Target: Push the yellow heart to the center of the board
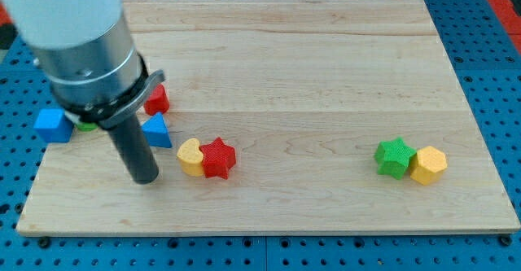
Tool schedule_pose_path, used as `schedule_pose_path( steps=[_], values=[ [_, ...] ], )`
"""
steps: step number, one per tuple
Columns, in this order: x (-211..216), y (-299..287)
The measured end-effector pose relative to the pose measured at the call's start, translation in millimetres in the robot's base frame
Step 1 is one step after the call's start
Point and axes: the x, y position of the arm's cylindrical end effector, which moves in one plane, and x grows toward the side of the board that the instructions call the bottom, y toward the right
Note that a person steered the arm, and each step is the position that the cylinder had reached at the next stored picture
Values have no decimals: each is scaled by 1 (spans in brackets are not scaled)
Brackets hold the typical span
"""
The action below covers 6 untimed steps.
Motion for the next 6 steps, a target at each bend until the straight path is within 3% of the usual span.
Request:
schedule_pose_path(
  steps=[1,3,4,5,6],
  values=[
    [-9,69],
    [-115,97],
    [-95,98],
    [-59,55],
    [-78,29]
  ],
)
